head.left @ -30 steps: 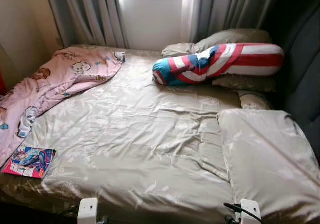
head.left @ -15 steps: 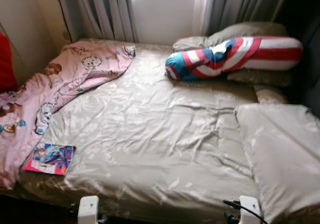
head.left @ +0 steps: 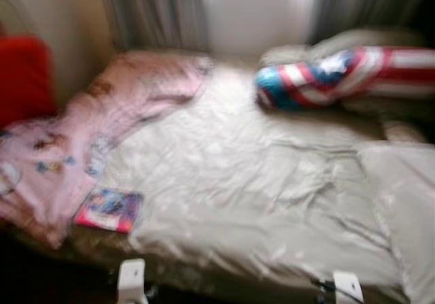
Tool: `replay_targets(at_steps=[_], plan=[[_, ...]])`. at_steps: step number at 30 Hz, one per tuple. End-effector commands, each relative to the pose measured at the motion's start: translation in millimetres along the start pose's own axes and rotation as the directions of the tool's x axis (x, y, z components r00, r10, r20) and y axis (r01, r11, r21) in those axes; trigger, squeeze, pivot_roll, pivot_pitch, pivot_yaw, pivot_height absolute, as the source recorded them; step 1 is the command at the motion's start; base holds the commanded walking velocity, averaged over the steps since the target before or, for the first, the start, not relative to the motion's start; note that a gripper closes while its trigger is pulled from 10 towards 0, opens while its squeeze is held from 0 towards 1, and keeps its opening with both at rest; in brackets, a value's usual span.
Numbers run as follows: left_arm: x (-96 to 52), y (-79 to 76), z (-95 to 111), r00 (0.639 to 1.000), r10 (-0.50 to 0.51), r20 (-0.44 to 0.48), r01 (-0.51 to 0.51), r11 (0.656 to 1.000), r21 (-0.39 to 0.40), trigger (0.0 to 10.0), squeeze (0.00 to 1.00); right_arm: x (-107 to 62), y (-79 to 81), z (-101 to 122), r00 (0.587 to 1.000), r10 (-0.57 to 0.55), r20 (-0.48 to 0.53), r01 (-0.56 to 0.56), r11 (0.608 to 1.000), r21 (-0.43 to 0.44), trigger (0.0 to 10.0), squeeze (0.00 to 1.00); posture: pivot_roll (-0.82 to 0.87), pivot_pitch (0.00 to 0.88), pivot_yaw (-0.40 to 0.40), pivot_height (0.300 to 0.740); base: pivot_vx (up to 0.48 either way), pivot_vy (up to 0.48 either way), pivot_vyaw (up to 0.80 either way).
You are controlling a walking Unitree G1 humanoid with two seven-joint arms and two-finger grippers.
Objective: Clean up the room
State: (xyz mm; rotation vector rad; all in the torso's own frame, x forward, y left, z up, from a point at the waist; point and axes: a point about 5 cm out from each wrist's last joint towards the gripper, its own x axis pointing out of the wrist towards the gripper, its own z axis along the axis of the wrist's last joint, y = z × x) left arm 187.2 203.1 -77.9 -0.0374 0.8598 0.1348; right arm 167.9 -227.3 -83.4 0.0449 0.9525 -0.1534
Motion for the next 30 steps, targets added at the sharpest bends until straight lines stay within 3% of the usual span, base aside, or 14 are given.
replay_targets(at_steps=[1,30], plan=[[-0.3,7.6,0.0,1.0,0.018,-0.011,-0.018,1.0,0.007,10.0,0.0,1.0,5.3,3.1,1.0,0.013,0.015,-0.013,1.0,0.009,10.0,0.0,0.08,0.0,-0.047,0.72,0.0,0.356,0.0],[-0.5,9.7,0.0,1.0,0.02,-0.01,-0.02,1.0,0.016,10.0,0.0,1.1,7.5,2.0,1.0,0.022,0.011,-0.022,1.0,0.004,10.0,0.0,0.09,0.0,-0.038,0.72,0.0,0.357,0.0]])
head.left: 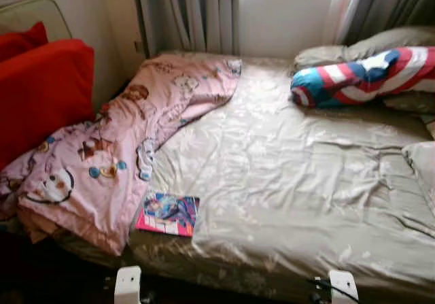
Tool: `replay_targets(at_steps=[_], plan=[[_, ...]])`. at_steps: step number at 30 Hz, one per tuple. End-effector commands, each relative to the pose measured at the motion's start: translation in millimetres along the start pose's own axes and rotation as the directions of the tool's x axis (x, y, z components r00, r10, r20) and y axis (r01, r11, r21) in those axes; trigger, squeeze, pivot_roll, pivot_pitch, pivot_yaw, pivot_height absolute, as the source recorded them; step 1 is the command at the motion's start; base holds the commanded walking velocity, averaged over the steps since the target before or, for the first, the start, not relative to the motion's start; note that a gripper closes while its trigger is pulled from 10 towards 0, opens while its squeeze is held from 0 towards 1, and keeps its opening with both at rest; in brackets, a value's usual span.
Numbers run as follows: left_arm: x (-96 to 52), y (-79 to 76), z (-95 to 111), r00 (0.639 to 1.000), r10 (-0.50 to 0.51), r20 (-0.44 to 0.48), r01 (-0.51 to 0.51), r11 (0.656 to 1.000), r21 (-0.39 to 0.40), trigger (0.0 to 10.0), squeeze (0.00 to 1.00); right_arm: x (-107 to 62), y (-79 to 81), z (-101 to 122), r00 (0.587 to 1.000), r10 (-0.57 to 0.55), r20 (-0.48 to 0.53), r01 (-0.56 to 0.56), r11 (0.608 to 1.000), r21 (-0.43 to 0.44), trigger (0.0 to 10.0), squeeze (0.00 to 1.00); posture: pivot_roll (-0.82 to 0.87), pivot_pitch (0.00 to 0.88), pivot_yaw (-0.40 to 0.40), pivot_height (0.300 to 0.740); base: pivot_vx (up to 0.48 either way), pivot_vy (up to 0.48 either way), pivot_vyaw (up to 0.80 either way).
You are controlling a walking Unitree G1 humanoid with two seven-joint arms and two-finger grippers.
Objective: Clean up the room
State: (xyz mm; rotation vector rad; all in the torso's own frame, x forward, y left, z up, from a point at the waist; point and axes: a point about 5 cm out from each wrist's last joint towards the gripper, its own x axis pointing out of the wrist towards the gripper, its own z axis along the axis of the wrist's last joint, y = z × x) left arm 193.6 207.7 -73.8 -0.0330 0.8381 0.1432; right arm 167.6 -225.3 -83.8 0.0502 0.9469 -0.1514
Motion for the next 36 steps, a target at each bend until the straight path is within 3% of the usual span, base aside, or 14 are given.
replay_targets(at_steps=[1,36], plan=[[-2.1,6.0,-7.7,0.999,0.013,-0.032,-0.012,1.0,0.016,10.0,0.0,1.2,5.6,2.8,1.0,0.017,0.006,-0.017,1.0,0.001,10.0,0.0,0.09,0.0,-0.039,0.72,0.0,0.356,0.0],[-2.2,7.2,-7.4,0.999,0.02,-0.028,-0.02,1.0,0.004,10.0,0.0,1.1,5.1,2.4,1.0,0.013,0.005,-0.013,1.0,0.015,10.0,0.0,0.08,0.0,-0.038,0.72,0.0,0.336,0.0]])
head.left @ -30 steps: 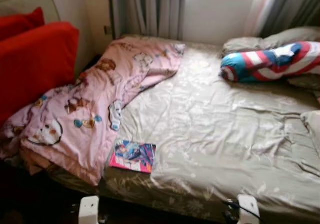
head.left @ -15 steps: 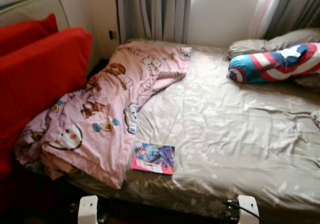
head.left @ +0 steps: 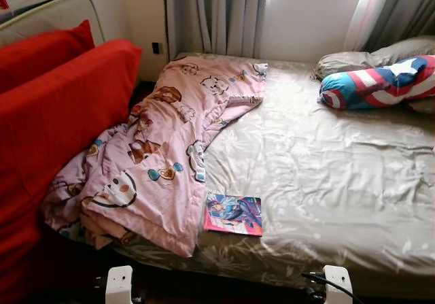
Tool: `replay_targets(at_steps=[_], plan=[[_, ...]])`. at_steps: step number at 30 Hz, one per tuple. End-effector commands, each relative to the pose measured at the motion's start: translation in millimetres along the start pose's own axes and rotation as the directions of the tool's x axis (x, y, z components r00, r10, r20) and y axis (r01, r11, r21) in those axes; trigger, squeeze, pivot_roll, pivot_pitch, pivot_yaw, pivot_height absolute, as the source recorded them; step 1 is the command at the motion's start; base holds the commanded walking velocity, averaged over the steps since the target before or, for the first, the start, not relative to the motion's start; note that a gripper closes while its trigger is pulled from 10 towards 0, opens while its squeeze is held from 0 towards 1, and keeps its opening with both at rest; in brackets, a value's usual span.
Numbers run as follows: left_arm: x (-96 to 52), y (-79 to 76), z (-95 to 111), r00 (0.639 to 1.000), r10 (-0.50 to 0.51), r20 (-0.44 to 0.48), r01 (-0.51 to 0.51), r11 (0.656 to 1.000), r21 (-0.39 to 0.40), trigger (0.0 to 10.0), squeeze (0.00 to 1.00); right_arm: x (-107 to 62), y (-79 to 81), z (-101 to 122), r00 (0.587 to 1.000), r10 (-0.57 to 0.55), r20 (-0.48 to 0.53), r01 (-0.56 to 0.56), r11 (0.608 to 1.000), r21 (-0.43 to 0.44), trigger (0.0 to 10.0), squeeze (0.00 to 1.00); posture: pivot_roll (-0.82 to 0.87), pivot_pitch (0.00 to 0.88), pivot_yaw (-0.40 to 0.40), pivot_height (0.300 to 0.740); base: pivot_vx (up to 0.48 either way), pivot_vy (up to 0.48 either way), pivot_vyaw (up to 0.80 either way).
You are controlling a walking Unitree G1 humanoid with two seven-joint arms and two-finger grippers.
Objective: Clean up the room
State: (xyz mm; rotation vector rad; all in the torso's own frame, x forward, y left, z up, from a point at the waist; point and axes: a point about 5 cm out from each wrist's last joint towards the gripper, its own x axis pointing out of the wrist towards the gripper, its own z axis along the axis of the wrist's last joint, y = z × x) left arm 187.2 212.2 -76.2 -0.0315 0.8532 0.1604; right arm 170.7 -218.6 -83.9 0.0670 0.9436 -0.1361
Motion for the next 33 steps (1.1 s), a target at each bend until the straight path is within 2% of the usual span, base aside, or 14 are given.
replay_targets(at_steps=[1,18,20,23,33], plan=[[-0.2,1.9,-1.3,1.0,0.003,-0.013,-0.003,1.0,0.01,10.0,0.0,-0.1,-2.0,0.7,1.0,-0.008,0.002,0.008,1.0,0.007,10.0,0.0,0.08,0.0,-0.038,0.72,0.0,0.0,0.0],[-0.1,2.2,-0.3,1.0,-0.01,-0.006,0.01,1.0,0.008,10.0,0.0,0.2,0.3,1.8,1.0,0.007,0.008,-0.007,1.0,-0.012,10.0,0.0,0.08,0.0,-0.029,0.72,0.0,0.0,0.0],[-0.2,2.5,-0.3,1.0,-0.011,-0.006,0.011,1.0,0.011,10.0,0.0,0.3,1.2,2.3,1.0,0.02,0.009,-0.02,0.999,-0.031,10.0,0.0,0.08,0.0,-0.028,0.72,0.0,0.0,0.8],[-0.2,2.8,-0.1,1.0,-0.014,-0.006,0.014,1.0,0.015,10.0,0.0,0.3,1.5,1.6,1.0,0.013,0.01,-0.013,1.0,-0.007,10.0,0.0,0.08,0.0,-0.026,0.72,0.263,0.0,0.8],[-0.1,2.9,0.3,1.0,-0.018,-0.004,0.018,1.0,0.016,10.0,0.0,0.3,2.1,1.8,1.0,0.018,0.01,-0.018,1.0,-0.013,10.0,0.0,0.08,0.0,-0.024,0.72,0.285,0.0,0.7]])
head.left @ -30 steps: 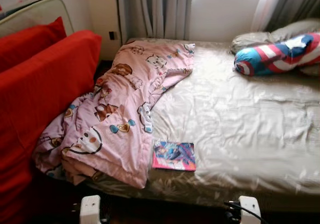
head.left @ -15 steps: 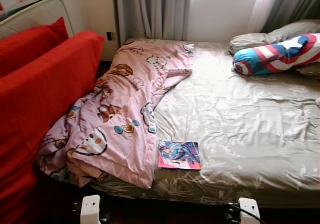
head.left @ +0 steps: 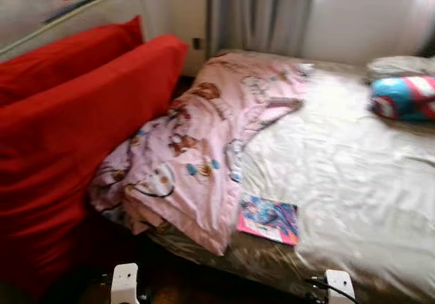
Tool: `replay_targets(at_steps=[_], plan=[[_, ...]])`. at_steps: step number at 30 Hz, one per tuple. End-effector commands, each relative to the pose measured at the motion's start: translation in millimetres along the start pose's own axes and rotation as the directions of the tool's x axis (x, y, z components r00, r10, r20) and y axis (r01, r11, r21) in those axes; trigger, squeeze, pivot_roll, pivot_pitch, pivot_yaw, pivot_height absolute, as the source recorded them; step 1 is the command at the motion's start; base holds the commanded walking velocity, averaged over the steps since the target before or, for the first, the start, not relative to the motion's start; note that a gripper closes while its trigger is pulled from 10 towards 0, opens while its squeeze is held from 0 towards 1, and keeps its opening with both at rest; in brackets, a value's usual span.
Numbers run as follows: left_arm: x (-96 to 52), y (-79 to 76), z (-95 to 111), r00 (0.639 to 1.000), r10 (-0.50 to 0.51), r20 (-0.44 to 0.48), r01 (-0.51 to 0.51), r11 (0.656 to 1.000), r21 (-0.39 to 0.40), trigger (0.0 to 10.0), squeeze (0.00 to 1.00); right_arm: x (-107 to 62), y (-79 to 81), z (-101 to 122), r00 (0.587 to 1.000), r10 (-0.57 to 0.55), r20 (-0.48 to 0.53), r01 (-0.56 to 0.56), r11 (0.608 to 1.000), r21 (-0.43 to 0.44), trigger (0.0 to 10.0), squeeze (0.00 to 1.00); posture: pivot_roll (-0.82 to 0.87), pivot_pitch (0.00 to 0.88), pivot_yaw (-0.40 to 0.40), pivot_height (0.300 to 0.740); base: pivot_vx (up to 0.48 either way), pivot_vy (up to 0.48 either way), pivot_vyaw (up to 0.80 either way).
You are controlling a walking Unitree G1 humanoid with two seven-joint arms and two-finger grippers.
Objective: Clean up the room
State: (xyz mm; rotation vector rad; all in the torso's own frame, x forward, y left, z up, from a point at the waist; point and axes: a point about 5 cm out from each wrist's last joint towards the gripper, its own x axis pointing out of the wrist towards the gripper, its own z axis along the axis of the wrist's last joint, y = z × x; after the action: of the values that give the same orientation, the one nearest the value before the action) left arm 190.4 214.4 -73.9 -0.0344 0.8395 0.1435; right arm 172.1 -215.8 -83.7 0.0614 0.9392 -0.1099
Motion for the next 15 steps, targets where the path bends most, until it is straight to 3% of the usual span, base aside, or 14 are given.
replay_targets(at_steps=[1,15], plan=[[-0.8,1.1,-3.8,1.0,-0.001,-0.018,0.001,1.0,0.013,10.0,0.0,0.0,-0.9,0.9,1.0,-0.002,0.006,0.002,1.0,0.003,10.0,0.0,0.08,0.0,-0.024,0.72,0.285,0.0,0.68],[-0.8,1.1,-3.8,1.0,-0.001,-0.018,0.001,1.0,0.013,10.0,0.0,0.0,-0.9,0.9,1.0,-0.002,0.006,0.002,1.0,0.003,10.0,0.0,0.08,0.0,-0.024,0.72,0.285,0.0,0.68]])
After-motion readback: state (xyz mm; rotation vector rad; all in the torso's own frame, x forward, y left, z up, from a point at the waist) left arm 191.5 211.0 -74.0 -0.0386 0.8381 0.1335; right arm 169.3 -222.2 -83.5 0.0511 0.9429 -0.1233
